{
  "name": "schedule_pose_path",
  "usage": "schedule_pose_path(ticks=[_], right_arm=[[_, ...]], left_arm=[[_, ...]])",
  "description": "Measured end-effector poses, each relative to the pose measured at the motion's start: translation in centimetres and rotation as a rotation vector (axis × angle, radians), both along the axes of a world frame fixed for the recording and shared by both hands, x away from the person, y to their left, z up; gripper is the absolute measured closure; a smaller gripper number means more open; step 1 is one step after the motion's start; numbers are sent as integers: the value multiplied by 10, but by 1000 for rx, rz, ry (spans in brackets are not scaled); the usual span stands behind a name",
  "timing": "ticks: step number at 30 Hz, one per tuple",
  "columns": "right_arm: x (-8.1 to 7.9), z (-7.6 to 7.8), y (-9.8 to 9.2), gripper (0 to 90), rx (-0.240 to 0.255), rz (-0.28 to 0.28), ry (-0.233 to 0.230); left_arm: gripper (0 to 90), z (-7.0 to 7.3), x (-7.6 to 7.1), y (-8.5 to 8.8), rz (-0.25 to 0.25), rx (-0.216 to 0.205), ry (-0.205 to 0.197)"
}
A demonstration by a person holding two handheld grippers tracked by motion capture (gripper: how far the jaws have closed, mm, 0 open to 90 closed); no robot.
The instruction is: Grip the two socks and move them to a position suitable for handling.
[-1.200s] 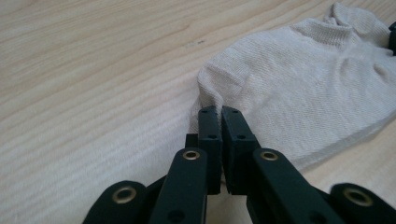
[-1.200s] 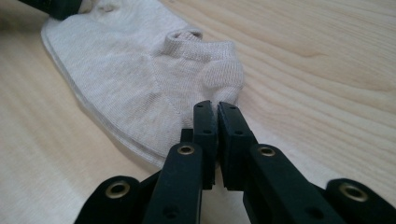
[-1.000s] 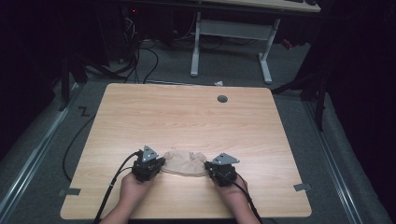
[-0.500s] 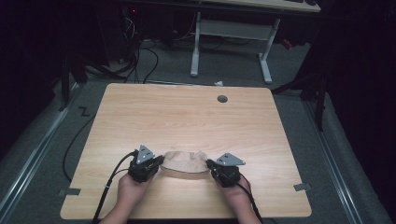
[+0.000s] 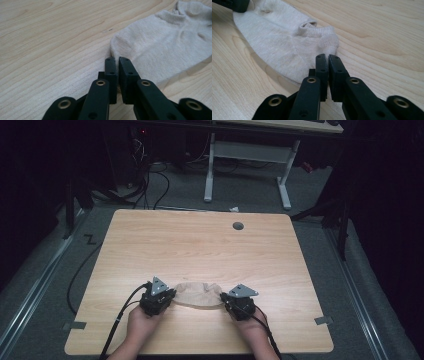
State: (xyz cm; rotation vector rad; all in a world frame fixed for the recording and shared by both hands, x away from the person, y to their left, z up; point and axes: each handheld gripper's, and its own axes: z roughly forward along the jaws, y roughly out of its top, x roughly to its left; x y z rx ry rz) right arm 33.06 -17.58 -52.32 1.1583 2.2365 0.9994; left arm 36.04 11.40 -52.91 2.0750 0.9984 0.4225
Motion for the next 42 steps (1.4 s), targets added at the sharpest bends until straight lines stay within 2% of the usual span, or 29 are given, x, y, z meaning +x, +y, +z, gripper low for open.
schedule_pose_path(ticks=[3, 10, 21, 25, 29, 33, 35, 36, 37, 38, 39, 40, 41, 42], right_arm=[[0, -1, 0, 870, -14, 4, 5], [1, -4, 1, 869, -28, 2, 13], [3, -5, 0, 858, -25, -8, 25], [9, -6, -1, 856, -20, -17, 24], [19, -7, -4, 854, 8, -54, 28], [31, -8, -7, 849, 29, -89, 39], [35, -7, -7, 837, 27, -96, 50], [36, -4, -8, 801, 13, -99, 39], [35, -2, -9, 787, 20, -101, 27], [33, 0, -11, 776, 32, -105, 14], [33, 0, -11, 776, 32, -105, 14], [29, 6, -15, 762, 55, -113, -32], [29, 6, -15, 762, 55, -113, -32], [26, 10, -18, 752, 66, -115, -50]], left_arm=[[846, -1, -1, -1, -5, 15, 0], [803, -2, 0, 0, 1, 11, 7], [731, -2, 2, 1, 14, 20, 2], [715, -2, 6, -2, 22, 22, 2], [704, -3, 11, -10, 32, 66, -38], [684, -1, 17, -15, 41, 79, -31], [649, 0, 18, -16, 50, 75, -28], [629, 0, 18, -16, 56, 71, -29], [620, 1, 17, -15, 59, 64, -30], [607, 4, 16, -10, 64, 36, -42], [591, 4, 16, -10, 64, 36, -42], [574, 9, 13, -3, 76, -2, -58], [558, 9, 13, -3, 76, -2, -58], [558, 11, 11, 2, 82, -25, -67]])
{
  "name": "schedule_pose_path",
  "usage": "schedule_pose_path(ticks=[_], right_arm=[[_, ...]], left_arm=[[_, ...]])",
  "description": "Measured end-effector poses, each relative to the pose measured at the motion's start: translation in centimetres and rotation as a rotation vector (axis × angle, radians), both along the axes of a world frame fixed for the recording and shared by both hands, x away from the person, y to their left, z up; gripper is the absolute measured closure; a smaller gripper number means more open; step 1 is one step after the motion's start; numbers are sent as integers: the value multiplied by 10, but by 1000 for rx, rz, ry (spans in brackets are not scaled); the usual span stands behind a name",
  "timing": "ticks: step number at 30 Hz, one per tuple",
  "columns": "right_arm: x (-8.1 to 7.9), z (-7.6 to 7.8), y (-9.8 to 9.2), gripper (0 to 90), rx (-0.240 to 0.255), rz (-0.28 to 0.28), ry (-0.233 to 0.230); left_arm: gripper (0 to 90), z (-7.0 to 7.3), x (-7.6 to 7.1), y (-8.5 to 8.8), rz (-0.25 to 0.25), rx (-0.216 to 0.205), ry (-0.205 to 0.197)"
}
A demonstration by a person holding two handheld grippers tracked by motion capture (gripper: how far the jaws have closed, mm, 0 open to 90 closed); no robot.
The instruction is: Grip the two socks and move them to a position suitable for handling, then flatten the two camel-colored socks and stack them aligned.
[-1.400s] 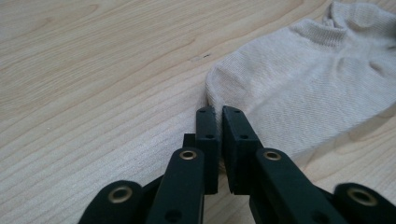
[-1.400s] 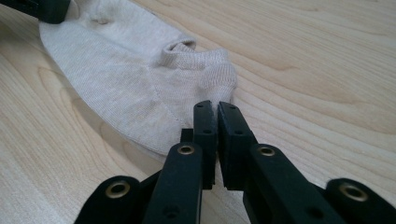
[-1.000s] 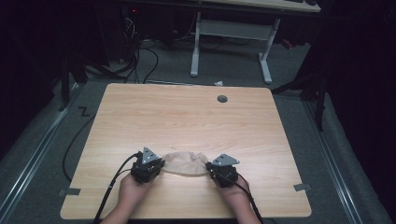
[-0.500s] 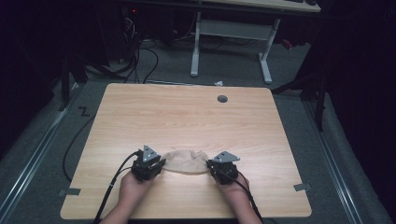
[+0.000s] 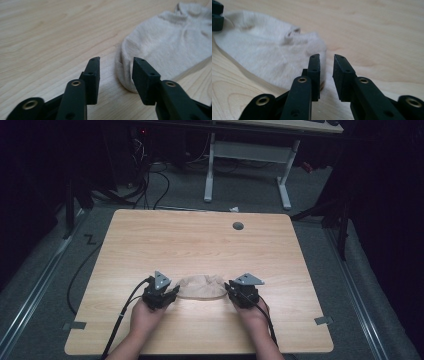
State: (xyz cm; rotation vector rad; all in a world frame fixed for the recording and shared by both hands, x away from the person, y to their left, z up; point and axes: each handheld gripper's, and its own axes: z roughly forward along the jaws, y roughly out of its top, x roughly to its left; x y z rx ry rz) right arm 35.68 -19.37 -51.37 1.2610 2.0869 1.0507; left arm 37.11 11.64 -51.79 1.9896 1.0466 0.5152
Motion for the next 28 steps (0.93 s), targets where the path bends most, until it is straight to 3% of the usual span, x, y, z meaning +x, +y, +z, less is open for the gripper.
schedule_pose_path(ticks=[2, 5, 7, 9, 10, 12, 15, 17, 18, 21, 24, 25, 28], right_arm=[[-10, 6, -6, 702, 23, -4, -27], [-16, 7, -9, 668, 12, 4, -34], [-23, 4, -13, 631, 2, 5, -47], [-28, -1, -19, 606, -2, -8, -52], [-35, -5, -25, 587, -3, -23, -53], [-42, -7, -33, 576, -1, -43, -62], [-48, -7, -42, 562, 10, -72, -50], [-52, -7, -50, 582, 21, -111, -51], [-53, -5, -55, 586, 32, -138, -55], [-51, -4, -56, 569, 41, -147, -66], [-48, -6, -52, 534, 24, -126, -66], [-48, -8, -49, 529, -2, -110, -59], [-50, -10, -47, 526, -16, -106, -61]], left_arm=[[526, 4, -5, 13, 7, -39, -10], [515, 4, -11, 36, 19, -69, -1], [506, 2, -14, 53, 24, -72, 31], [504, -1, -22, 69, 37, -68, 24], [505, -4, -29, 84, 52, -88, 24], [502, -5, -35, 95, 64, -88, 24], [502, -6, -40, 101, 73, -68, 17], [502, -10, -44, 103, 86, -15, 8], [508, -14, -45, 105, 94, 16, 27], [512, -15, -45, 107, 95, 11, 41], [512, -8, -48, 107, 98, 13, 12], [509, -6, -50, 108, 98, 8, -1], [508, -7, -51, 108, 103, 2, 1]])
